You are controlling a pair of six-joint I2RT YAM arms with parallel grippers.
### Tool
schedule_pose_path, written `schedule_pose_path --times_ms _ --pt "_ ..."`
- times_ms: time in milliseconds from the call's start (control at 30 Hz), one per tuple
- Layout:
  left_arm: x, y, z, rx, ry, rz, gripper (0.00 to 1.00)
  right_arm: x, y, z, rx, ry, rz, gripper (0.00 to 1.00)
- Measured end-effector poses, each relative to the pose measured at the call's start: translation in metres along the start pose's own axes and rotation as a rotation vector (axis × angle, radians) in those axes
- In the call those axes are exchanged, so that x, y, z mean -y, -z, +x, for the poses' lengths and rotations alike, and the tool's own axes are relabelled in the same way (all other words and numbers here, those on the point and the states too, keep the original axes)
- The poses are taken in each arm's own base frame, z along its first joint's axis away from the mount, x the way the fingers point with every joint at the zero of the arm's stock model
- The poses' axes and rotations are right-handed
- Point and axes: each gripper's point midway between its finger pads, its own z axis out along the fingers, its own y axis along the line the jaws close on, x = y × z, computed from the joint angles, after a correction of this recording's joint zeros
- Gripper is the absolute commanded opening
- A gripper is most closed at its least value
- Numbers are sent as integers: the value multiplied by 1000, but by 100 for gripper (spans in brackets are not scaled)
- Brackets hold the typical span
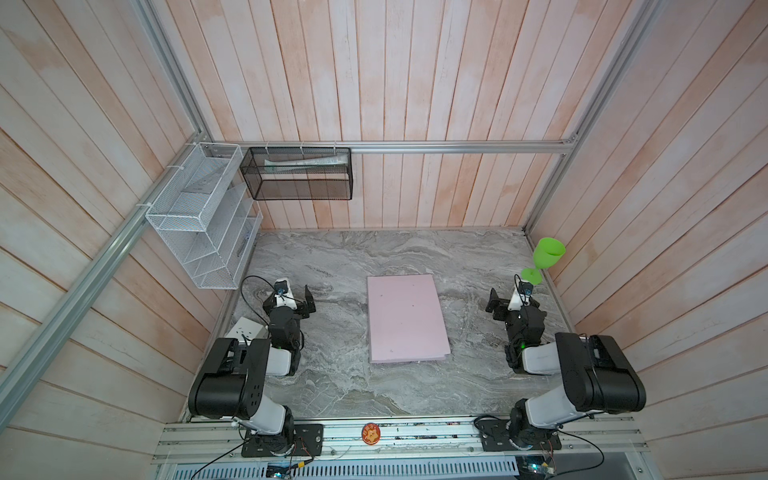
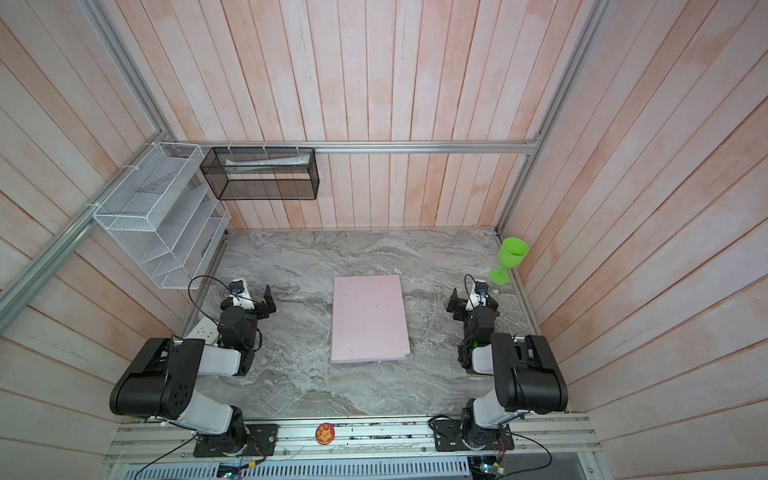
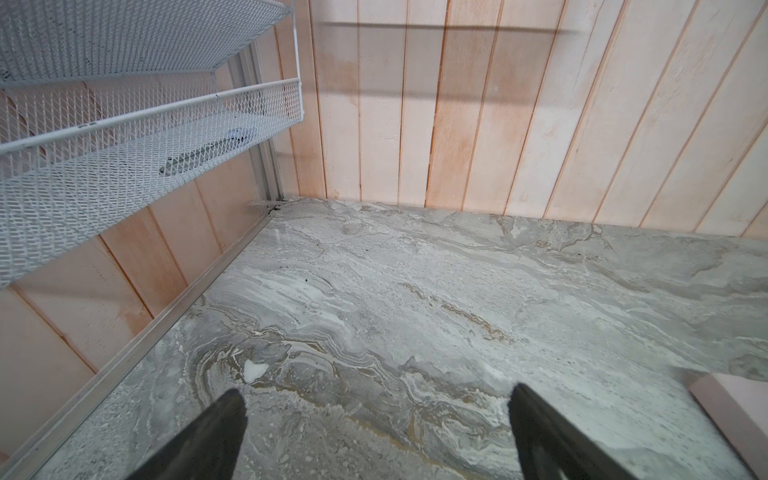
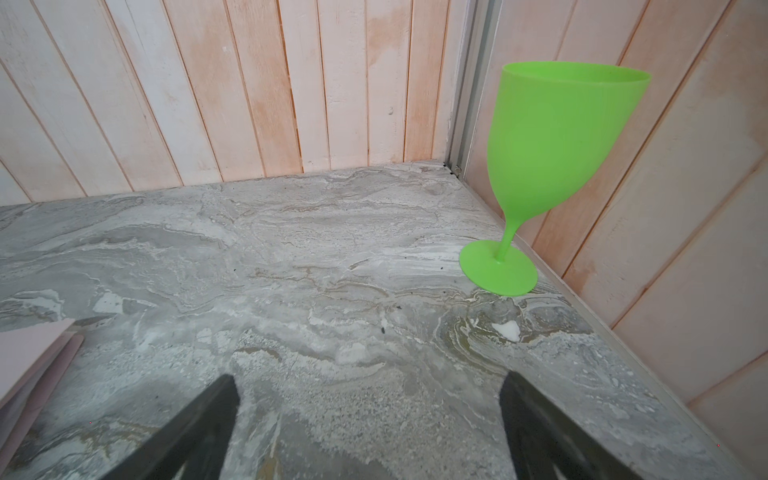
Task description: Put the files into the folder
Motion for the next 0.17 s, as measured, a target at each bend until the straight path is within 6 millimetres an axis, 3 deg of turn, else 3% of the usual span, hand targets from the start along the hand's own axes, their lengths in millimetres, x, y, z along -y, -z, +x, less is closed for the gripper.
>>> schedule_pose_path --times_ms 167 --pt "-5 -3 4 -23 14 14 100 0 0 0 1 0 -2 98"
